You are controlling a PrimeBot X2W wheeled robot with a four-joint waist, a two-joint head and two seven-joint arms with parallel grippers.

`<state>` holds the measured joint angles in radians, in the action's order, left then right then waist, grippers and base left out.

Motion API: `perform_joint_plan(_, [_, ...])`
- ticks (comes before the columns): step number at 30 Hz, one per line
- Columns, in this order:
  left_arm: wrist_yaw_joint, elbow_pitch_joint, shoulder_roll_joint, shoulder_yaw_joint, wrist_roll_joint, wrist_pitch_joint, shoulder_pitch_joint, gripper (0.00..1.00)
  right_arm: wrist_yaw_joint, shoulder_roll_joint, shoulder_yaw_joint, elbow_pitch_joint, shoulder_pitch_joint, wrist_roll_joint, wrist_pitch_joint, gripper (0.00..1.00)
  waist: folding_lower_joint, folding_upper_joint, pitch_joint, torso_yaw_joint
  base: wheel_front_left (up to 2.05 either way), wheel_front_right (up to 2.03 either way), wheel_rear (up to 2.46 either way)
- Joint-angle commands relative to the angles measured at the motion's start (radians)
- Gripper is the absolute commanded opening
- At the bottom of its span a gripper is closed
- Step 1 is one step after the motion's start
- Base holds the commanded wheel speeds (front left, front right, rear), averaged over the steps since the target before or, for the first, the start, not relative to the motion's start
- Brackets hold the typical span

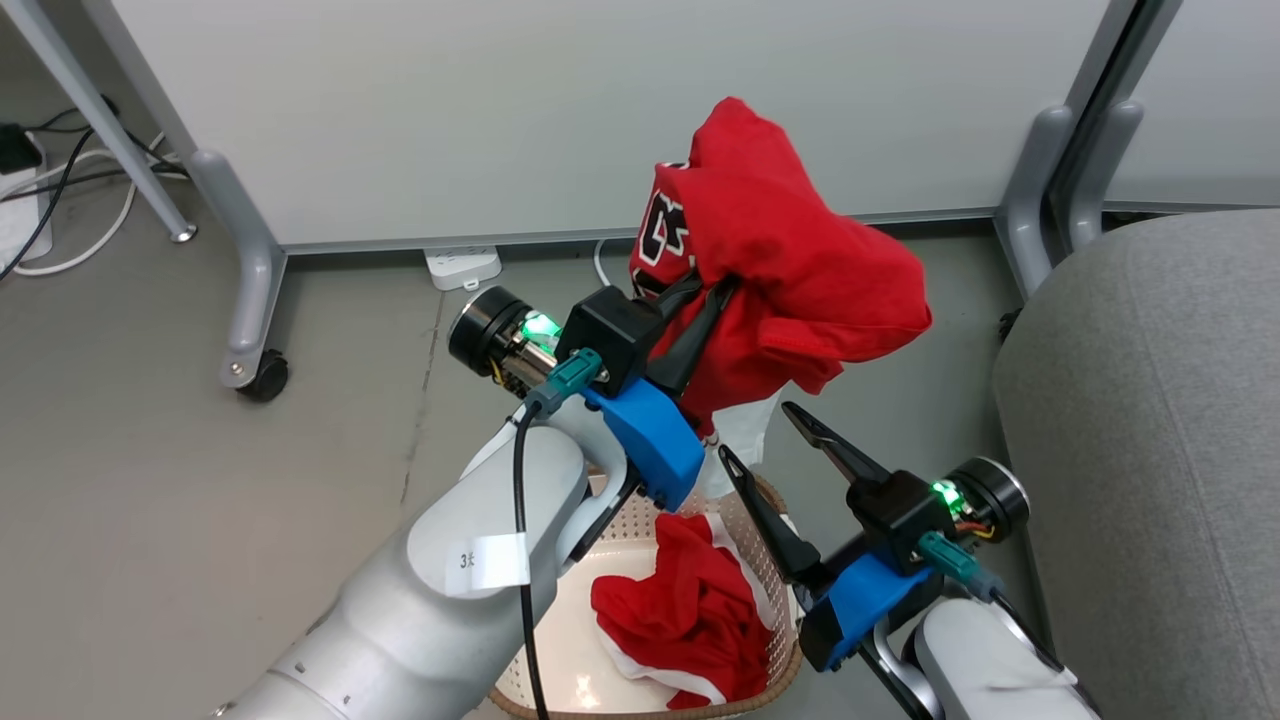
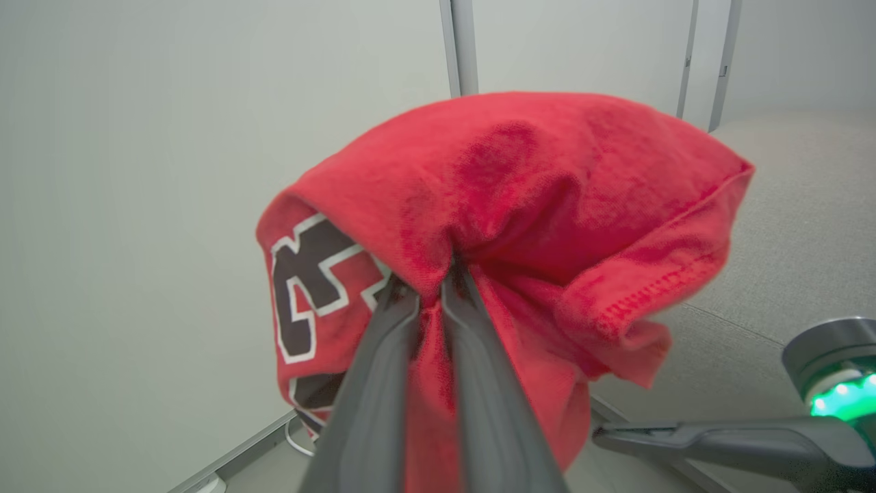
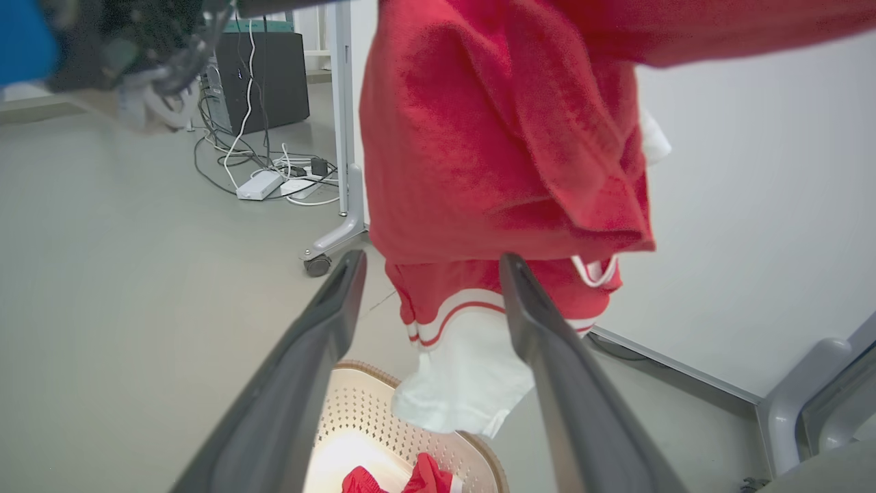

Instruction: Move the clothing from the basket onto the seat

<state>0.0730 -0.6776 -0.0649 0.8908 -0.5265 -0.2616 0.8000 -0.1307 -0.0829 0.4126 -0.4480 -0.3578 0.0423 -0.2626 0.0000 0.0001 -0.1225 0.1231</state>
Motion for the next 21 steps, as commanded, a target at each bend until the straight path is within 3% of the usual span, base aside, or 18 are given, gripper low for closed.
perform_joint_plan(1, [0.003,0.006,0.001,0.003,0.003,-0.005,0.019,0.0,0.0,0.004,0.002,-0.015,-0.022,-0.009,-0.003,1.0,0.0,-0.0001,-0.012,0.011,0.0,0.0,0.0])
perform_joint_plan(14, [-0.014,0.078,0.015,0.062,-0.034,-0.005,0.089,0.0,0.0,0.019,-0.035,-0.205,-0.177,-0.09,-0.003,1.0,0.0,-0.0001,-0.077,0.08,0.0,0.0,0.0])
perform_joint_plan(21, [-0.051,0.155,0.015,0.127,-0.092,-0.005,0.127,0.0,0.0,0.027,-0.063,-0.276,-0.234,-0.128,-0.003,1.0,0.0,-0.0001,-0.111,0.117,0.0,0.0,0.0])
